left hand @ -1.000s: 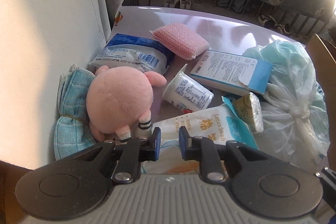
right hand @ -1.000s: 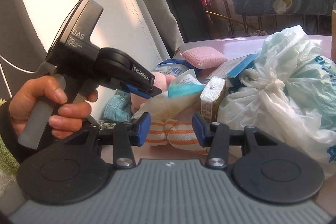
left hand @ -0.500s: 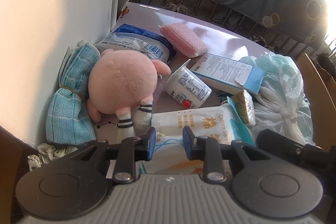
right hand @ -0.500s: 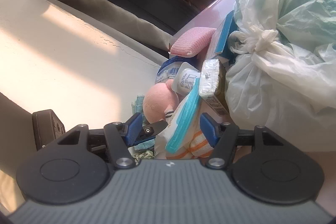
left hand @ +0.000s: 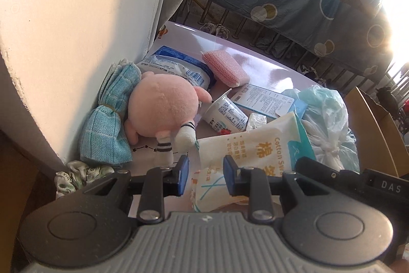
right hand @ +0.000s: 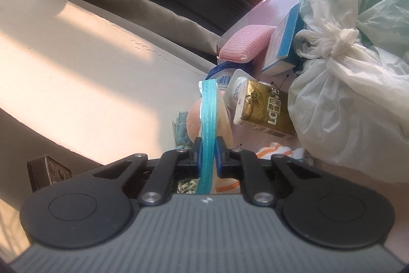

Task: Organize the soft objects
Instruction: 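Lift the cotton swab bag with the right gripper toward the cardboard box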

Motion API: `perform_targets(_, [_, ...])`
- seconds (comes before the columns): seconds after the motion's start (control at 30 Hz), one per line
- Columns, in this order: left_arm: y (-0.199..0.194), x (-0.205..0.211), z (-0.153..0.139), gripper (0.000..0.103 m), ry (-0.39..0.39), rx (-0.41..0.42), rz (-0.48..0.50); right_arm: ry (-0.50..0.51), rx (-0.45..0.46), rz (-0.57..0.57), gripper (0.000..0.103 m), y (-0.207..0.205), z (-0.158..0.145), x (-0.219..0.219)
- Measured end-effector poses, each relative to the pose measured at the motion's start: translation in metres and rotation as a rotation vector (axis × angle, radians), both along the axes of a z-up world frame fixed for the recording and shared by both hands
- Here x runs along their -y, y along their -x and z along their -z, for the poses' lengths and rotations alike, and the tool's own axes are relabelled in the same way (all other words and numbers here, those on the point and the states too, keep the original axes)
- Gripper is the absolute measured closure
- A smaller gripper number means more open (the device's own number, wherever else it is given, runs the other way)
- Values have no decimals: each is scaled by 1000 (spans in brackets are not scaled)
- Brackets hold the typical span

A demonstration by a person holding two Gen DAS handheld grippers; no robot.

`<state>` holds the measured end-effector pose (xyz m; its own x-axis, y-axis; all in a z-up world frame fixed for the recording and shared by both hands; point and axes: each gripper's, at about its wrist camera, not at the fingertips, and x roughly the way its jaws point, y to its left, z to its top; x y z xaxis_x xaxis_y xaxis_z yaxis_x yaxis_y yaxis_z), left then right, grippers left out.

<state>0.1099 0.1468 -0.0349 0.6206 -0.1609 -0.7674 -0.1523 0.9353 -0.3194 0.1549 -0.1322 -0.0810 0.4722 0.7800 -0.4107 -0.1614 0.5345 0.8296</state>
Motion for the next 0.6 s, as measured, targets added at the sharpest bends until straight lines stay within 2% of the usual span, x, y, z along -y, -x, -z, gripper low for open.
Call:
perform_targets(0.23, [30, 4, -20, 74, 33, 45, 9, -124, -39, -79, 95, 21, -18, 32])
perform_targets(0.33, [39, 15, -19, 74, 30, 43, 48, -115, -55, -151, 95, 31, -26, 49])
perform_targets(0.43, [42, 30, -8, 71, 29, 4, 112, -10, -82, -236, 95, 39, -26, 61])
perform_targets(0.53, [42, 54, 10, 68, 8, -65, 203, 176, -91, -303, 95, 44, -17, 64])
perform_targets(0.6, [40, 71, 25, 66, -24, -107, 262, 308, -47, -324, 95, 45, -14, 64])
